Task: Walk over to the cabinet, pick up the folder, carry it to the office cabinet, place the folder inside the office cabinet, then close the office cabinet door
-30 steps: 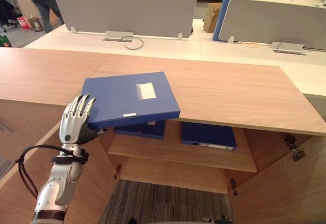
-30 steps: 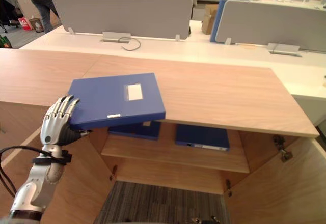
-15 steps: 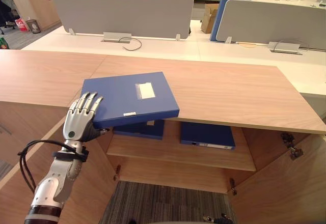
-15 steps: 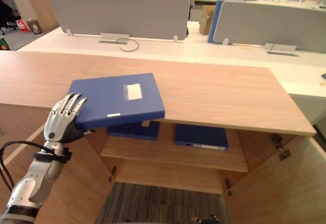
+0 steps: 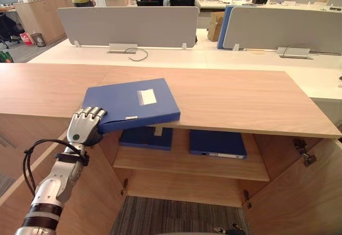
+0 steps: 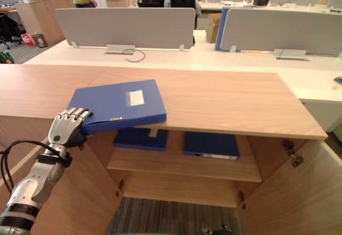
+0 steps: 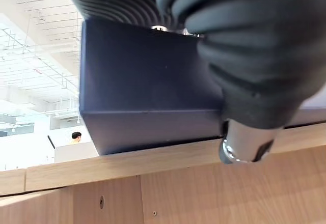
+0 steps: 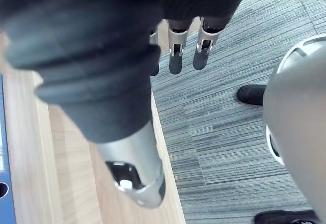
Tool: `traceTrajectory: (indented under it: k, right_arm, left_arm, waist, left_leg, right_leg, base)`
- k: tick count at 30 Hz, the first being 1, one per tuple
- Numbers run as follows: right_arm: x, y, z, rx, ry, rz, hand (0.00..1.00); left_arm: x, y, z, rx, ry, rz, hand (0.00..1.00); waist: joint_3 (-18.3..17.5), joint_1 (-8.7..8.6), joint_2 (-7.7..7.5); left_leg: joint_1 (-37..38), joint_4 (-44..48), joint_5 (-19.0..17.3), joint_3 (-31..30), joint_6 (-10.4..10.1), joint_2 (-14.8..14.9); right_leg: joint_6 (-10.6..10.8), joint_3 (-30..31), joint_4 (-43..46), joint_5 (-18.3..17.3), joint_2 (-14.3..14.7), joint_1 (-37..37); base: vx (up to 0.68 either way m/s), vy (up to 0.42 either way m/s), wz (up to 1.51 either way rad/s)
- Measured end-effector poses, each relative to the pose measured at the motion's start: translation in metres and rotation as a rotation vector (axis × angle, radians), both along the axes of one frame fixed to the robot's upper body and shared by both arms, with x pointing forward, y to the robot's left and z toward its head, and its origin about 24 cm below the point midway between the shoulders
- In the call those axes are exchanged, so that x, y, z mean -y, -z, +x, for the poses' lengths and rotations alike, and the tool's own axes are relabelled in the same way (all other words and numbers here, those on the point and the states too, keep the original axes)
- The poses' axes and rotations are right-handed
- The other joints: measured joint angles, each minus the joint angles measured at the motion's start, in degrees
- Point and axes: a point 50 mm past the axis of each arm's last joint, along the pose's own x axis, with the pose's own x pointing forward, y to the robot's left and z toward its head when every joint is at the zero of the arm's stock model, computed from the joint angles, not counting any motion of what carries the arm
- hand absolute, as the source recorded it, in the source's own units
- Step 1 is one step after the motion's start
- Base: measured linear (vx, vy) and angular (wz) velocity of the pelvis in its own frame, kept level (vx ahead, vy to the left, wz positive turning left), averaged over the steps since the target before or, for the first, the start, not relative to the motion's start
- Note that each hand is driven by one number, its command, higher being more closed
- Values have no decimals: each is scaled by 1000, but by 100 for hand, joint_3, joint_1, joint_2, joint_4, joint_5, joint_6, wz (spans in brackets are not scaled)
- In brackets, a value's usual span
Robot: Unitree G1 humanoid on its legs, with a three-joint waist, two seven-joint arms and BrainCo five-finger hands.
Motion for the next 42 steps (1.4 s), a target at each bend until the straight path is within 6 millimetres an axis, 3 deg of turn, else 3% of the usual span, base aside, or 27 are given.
traceTrajectory:
  k: [4,8,13,15,19,23,27,32,33,34,37,39,42]
  right_arm:
    - [3,0,0,0,0,-7,0]
    - [2,0,0,-1,1,-7,0]
    - [1,1,-9,-21,47,-15,0]
    - [-4,1,-6,-5,36,-10,0]
    - [-4,-14,16,161,-46,-48,0]
    - [-3,-55,46,445,-85,-90,0]
    - [3,-94,68,665,-104,-133,0]
    - [-1,-155,95,952,-186,-187,0]
    - [-3,-175,102,1044,-210,-197,0]
    - [-4,-179,104,1063,-217,-199,0]
    - [-15,-222,121,1291,-328,-123,0]
    - [-26,-256,135,1482,-471,26,0]
    - [-47,-291,156,1630,-688,192,0]
  left_arm:
    - [-1,-4,2,25,-18,-9,100]
    - [11,-18,-3,161,-62,-148,100]
    - [40,-46,-47,465,-82,-702,100]
    - [38,-59,-62,594,-63,-930,100]
    - [32,-69,-92,720,-12,-1189,100]
    - [31,-76,-121,780,63,-1333,100]
    - [36,-77,-130,728,138,-1386,100]
    - [50,-69,-126,574,240,-1498,100]
    - [53,-69,-124,544,267,-1502,100]
    - [54,-69,-124,538,272,-1502,100]
    - [64,-66,-117,441,329,-1504,100]
    - [81,-56,-104,283,398,-1473,100]
    - [105,-42,-93,61,491,-1379,100]
  waist:
    - [9,-8,-15]
    - [-14,16,-28]
    - [-3,73,-97]
    - [1,169,-99]
    - [10,128,-104]
    - [22,81,-134]
    - [7,16,-144]
    - [3,-62,-149]
    - [2,-62,-150]
    - [3,-63,-150]
    - [18,-83,-156]
    - [16,-87,-153]
    - [5,-87,-142]
  left_leg:
    - [-12,0,-9,1,-5,0]
    - [-200,4,-6,2,-13,1]
    - [-287,34,6,29,-19,-7]
    - [-217,32,5,104,-20,23]
    - [-180,30,-5,184,-21,56]
    - [-171,11,-33,290,17,68]
    - [-207,10,-27,367,12,76]
    - [-186,32,-19,567,-25,98]
    - [-181,33,-35,638,-30,109]
    - [-181,33,-37,648,-30,110]
    - [-109,33,-77,775,-46,137]
    - [-30,33,-103,804,-51,138]
    - [23,33,-116,886,-47,144]
  right_leg:
    - [-8,2,-13,-7,1,-11]
    - [18,10,17,3,-2,-167]
    - [19,173,63,1,-16,-297]
    - [17,303,62,-4,8,-290]
    - [15,419,93,-5,27,-327]
    - [0,539,90,-34,22,-425]
    - [13,643,77,-29,30,-528]
    - [21,854,86,94,52,-633]
    - [17,940,89,106,60,-661]
    - [17,950,89,107,61,-668]
    - [11,1091,91,120,83,-690]
    - [12,1121,92,119,83,-639]
    - [16,1195,94,126,90,-629]
  base:
    - [0,0,0]
    - [9,2,0]
    - [65,20,-1]
    - [6,-1,-14]
    - [-58,4,-14]
    - [-98,26,-10]
    - [-51,30,-13]
    - [31,25,-21]
    - [48,24,-24]
    - [44,22,-23]
    - [12,18,-22]
    - [-13,23,-12]
    - [-36,30,-10]
